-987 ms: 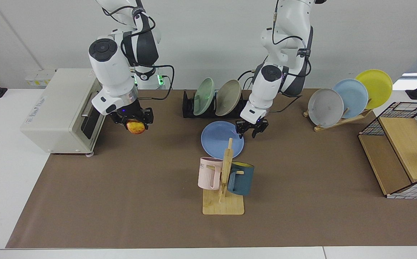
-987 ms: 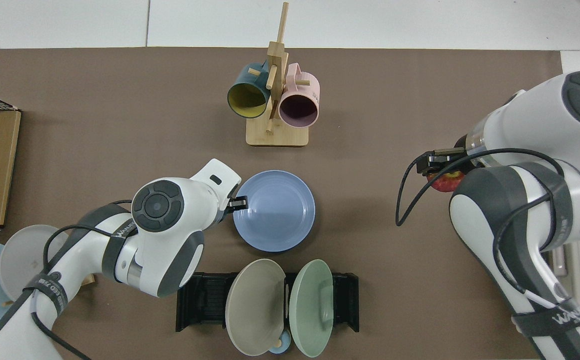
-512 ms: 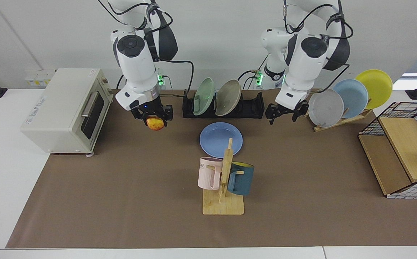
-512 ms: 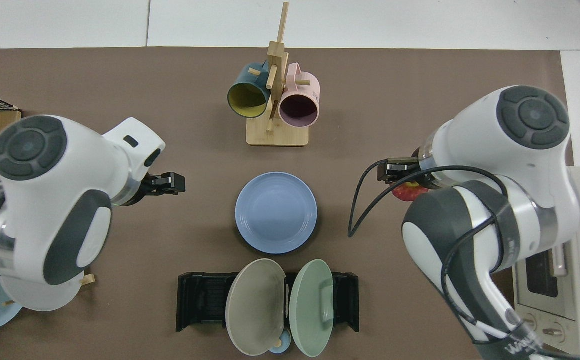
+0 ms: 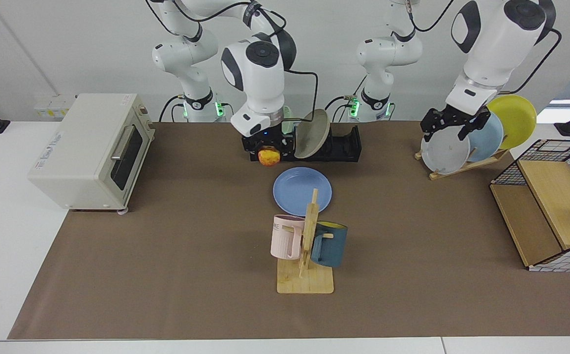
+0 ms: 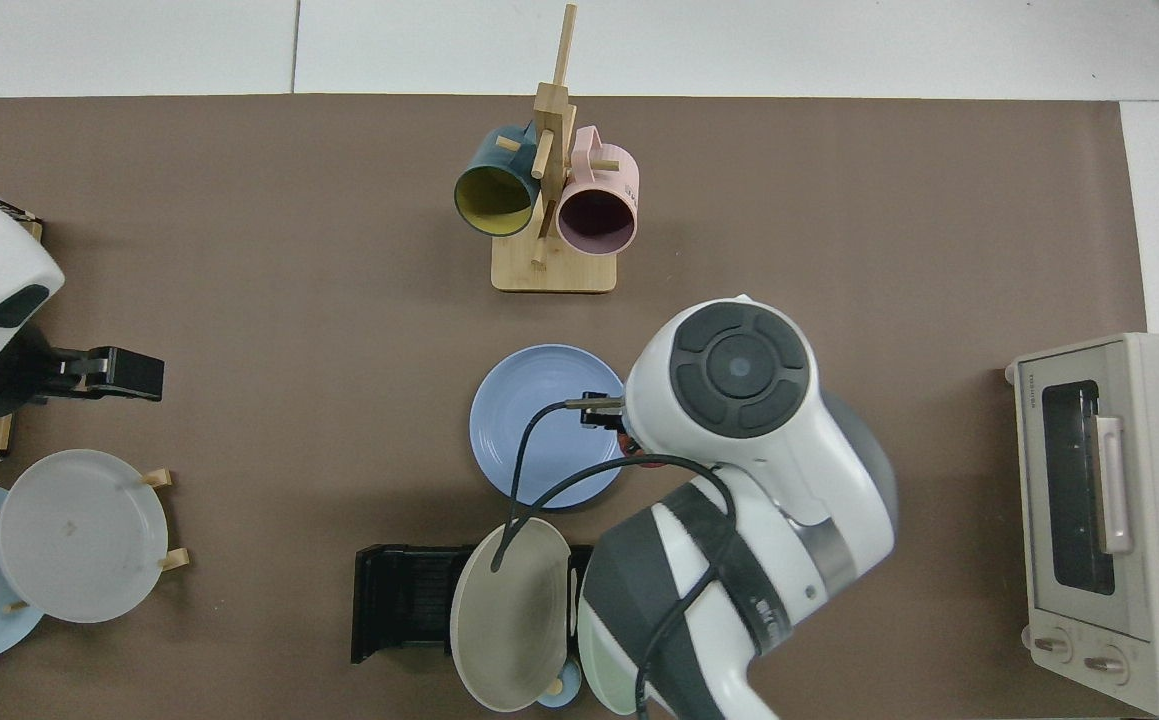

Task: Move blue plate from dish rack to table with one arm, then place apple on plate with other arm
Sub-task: 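Lower the red apple onto the blue plate with the right gripper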

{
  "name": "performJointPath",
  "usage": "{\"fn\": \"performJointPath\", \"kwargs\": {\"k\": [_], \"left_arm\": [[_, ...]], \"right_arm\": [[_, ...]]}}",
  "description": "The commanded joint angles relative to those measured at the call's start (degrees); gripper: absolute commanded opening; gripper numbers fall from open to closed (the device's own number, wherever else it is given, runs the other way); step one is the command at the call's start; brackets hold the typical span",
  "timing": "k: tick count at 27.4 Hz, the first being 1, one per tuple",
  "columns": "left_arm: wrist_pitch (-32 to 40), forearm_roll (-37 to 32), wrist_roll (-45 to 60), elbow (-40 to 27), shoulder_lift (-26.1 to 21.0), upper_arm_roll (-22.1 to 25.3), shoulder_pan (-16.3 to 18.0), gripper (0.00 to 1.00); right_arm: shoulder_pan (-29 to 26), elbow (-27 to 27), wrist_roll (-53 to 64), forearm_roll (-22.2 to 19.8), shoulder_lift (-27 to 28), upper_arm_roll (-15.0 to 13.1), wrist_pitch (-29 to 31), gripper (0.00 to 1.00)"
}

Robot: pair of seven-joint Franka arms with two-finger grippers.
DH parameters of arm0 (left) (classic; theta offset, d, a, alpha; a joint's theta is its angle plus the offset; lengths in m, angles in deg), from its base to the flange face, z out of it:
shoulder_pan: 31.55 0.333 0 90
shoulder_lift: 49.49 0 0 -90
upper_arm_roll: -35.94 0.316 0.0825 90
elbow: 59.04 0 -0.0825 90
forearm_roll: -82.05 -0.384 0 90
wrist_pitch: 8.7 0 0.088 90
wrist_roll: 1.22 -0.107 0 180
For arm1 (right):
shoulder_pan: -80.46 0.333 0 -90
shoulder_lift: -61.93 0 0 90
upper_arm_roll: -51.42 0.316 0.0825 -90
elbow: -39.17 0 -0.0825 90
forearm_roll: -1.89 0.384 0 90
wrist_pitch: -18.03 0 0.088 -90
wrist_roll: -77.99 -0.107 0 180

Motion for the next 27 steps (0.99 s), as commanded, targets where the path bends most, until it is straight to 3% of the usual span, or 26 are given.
{"fn": "performJointPath", "kwargs": {"k": [1, 6, 14, 27], "left_arm": [[0.21, 1.95, -1.18, 0.07, 1.17, 0.43, 0.08, 1.0], [-0.32, 2.04, -1.1, -0.01, 1.08, 0.35, -0.09, 1.0], [-1.81, 1.95, -0.04, -0.1, 0.73, -0.09, -0.53, 1.0], [-1.9, 1.95, 0.14, -0.1, 0.73, -0.36, -0.62, 1.0]], "right_arm": [[2.61, -1.86, -4.14, 0.4, 4.32, -0.23, 3.76, 0.0], [6.39, -2.04, -7.83, -0.21, 9.51, -0.5, 5.94, 0.0], [6.57, -1.86, -8.19, 0.41, 13.73, -0.32, 12.46, 0.0], [6.65, -1.69, -7.84, 1.19, 16.28, -0.23, 15.01, 0.0]]}}
